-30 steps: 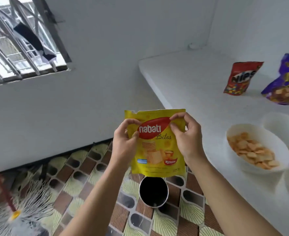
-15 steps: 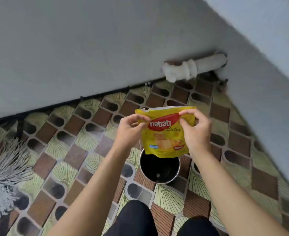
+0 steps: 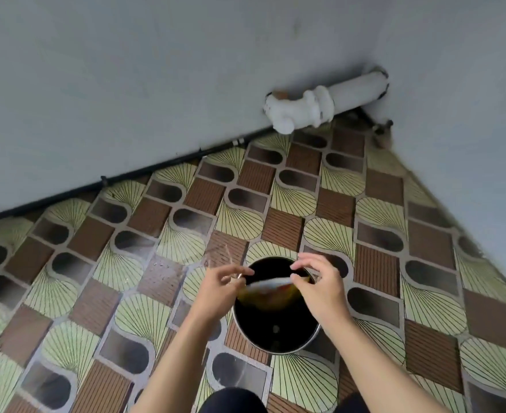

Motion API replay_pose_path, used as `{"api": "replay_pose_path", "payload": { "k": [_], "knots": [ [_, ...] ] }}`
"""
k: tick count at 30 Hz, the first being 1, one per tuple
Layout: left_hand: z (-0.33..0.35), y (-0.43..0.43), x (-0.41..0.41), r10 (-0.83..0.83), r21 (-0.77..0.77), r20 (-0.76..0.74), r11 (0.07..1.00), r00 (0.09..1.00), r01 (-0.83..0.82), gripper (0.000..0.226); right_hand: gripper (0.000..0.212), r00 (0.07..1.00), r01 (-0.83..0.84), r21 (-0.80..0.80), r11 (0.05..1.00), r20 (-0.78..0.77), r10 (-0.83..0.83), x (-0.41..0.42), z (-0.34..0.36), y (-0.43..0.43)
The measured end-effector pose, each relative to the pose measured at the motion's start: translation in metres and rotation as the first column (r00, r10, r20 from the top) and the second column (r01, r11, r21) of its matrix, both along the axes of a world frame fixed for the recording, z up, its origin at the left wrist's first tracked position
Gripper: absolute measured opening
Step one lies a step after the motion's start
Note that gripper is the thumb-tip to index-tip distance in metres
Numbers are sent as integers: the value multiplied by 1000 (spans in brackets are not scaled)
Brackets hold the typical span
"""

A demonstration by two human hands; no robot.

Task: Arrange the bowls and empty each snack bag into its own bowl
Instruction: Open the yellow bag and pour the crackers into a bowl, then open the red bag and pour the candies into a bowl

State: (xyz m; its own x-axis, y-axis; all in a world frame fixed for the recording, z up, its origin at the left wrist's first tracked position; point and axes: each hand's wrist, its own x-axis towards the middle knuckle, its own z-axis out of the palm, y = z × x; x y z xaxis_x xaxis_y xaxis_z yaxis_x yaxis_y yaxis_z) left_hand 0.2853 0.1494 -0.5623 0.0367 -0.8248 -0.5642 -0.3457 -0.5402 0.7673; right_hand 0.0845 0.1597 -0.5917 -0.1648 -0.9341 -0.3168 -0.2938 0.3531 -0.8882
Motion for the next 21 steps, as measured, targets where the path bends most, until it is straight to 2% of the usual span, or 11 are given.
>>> {"api": "replay_pose_path", "payload": {
  "k": [3, 6, 10, 14, 21],
  "knots": [
    [35, -2, 1, -15, -39, 9, 999, 1000, 15, 24, 21, 999, 26, -5, 1000, 48, -26, 1, 31, -2],
    [93, -9, 1, 2, -117, -18, 993, 1000, -4, 26, 23, 994, 33, -65, 997, 101, -27, 6, 94, -8],
    [207, -22, 0, 7, -221, -74, 975, 997, -23, 32, 26, 985, 49, -182, 982, 170, -17, 10, 214, -16],
    [336, -31, -4, -25, -348, -84, 938, 996, -5, 35, 23, 987, 17, -260, 966, 159, 26, 10, 338, -18],
    [521, -32, -21, -127, -516, -176, 856, 976, 19, 13, 17, 983, 35, -394, 919, 178, 38, -14, 530, -11]
  ]
}}
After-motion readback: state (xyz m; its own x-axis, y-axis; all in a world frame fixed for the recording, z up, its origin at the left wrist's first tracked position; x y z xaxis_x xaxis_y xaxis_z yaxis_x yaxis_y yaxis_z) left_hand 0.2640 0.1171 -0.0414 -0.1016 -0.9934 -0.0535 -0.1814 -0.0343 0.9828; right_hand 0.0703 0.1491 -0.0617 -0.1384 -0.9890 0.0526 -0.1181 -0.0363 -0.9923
